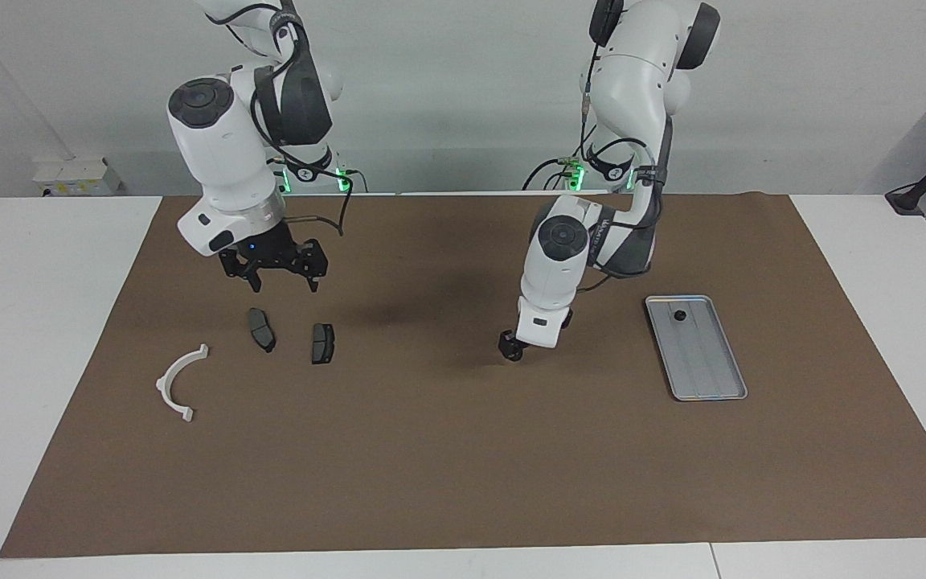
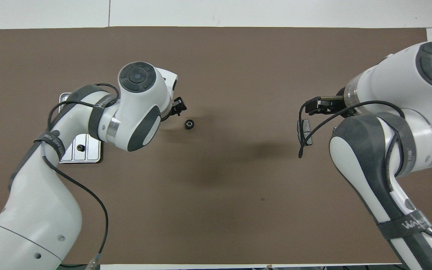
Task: Place bearing gear from tray to pile
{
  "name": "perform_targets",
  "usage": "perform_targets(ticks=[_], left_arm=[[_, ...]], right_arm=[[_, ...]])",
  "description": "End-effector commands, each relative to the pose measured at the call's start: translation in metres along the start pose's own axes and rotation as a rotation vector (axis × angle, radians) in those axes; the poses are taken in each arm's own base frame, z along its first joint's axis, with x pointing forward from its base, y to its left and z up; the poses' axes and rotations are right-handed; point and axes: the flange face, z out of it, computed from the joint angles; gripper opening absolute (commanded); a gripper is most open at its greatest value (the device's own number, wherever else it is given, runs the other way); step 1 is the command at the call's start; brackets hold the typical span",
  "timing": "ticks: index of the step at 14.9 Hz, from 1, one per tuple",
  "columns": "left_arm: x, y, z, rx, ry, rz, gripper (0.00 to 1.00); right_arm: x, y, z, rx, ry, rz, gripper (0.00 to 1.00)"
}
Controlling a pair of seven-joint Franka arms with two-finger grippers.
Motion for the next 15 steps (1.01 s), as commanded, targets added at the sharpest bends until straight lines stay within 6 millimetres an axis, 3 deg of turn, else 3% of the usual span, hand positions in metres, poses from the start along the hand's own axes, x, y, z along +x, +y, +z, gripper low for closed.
perform_targets(ticks=[1,2,4,6,8,10,12,13,15], left_arm=[[0.023,-0.107,-0.009,0.035,-0.030,0.180,1.00],[0.040,-0.145,-0.009,0.037,-0.041,0.221,1.00],[0.061,-0.200,-0.001,0.035,-0.060,0.283,1.00],[0.068,-0.245,0.010,0.033,-0.089,0.264,1.00],[0.056,-0.262,0.028,0.016,-0.071,0.259,1.00],[0.038,-0.265,0.046,0.002,-0.022,0.262,1.00],[0.032,-0.267,0.047,-0.015,-0.017,0.250,1.00],[0.026,-0.269,0.046,-0.043,-0.023,0.225,1.00],[0.020,-0.272,0.043,-0.059,-0.026,0.206,1.00]], right_arm=[[-0.002,-0.046,0.023,0.008,0.010,0.098,1.00],[-0.005,-0.075,0.032,0.011,0.011,0.124,1.00],[-0.008,-0.116,0.044,0.014,0.011,0.181,1.00],[-0.006,-0.160,0.056,0.017,0.013,0.217,1.00],[-0.007,-0.195,0.065,0.010,0.017,0.206,1.00],[-0.018,-0.237,0.083,-0.005,0.000,0.193,1.00],[-0.013,-0.274,0.109,-0.043,-0.014,0.273,1.00],[-0.009,-0.296,0.112,-0.038,0.003,0.295,1.00],[-0.006,-0.315,0.127,-0.040,0.006,0.308,1.00]])
